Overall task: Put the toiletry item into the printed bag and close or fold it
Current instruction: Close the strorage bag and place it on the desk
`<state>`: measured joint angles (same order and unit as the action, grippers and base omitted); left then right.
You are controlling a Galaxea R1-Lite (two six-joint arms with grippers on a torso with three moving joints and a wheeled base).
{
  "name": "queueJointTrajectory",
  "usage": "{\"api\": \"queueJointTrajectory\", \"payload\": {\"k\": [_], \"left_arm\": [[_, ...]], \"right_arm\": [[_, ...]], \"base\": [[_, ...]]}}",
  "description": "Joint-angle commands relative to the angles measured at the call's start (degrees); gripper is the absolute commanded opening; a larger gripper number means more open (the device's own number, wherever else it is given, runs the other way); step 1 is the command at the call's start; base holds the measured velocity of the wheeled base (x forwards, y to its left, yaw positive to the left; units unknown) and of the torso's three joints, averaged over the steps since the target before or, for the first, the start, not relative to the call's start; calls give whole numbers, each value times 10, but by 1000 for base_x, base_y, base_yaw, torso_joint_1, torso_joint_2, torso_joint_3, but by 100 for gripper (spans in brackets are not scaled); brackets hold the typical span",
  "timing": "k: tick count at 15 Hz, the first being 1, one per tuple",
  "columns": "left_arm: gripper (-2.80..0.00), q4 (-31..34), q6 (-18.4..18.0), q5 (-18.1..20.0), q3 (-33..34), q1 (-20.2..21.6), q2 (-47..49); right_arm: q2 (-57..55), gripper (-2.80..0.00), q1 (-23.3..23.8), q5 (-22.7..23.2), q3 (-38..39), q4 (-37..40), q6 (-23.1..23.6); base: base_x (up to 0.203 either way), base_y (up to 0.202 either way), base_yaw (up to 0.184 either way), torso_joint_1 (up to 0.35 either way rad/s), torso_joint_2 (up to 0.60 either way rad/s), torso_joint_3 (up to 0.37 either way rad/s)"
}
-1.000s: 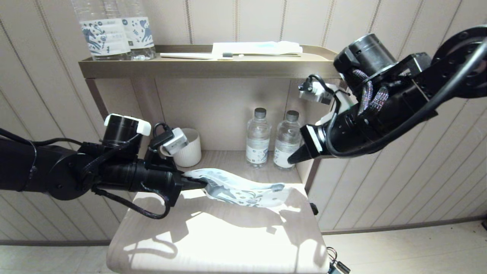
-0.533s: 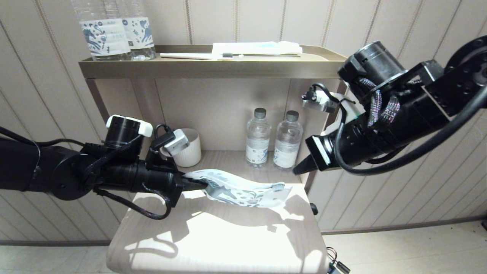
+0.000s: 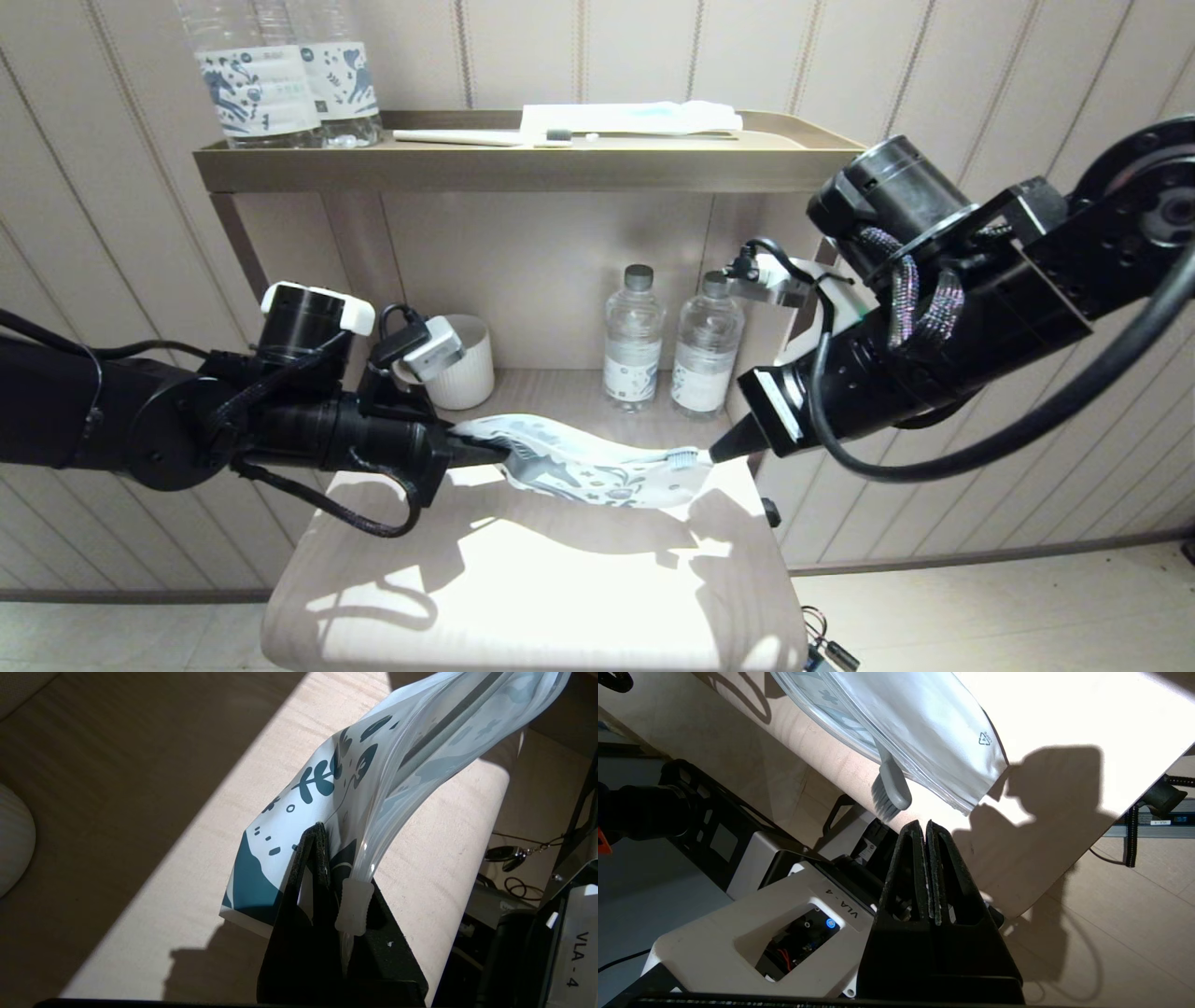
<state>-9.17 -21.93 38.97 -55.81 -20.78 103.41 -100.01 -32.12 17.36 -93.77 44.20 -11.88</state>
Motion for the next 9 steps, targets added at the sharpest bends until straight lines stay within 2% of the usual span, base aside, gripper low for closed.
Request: {"api": "queueJointTrajectory", "payload": {"k": [1,9], "left_arm": [[-280,-1,-1,2,0,0,0],[-280,-1,-1,2,1,-1,3]], "right_arm": [[-14,-280,-1,1,-7,2,-1],[-47,-280,-19,0,-37,1,-1]], "base": [[0,0,0,0,0,0],[0,0,0,0,0,0]]}}
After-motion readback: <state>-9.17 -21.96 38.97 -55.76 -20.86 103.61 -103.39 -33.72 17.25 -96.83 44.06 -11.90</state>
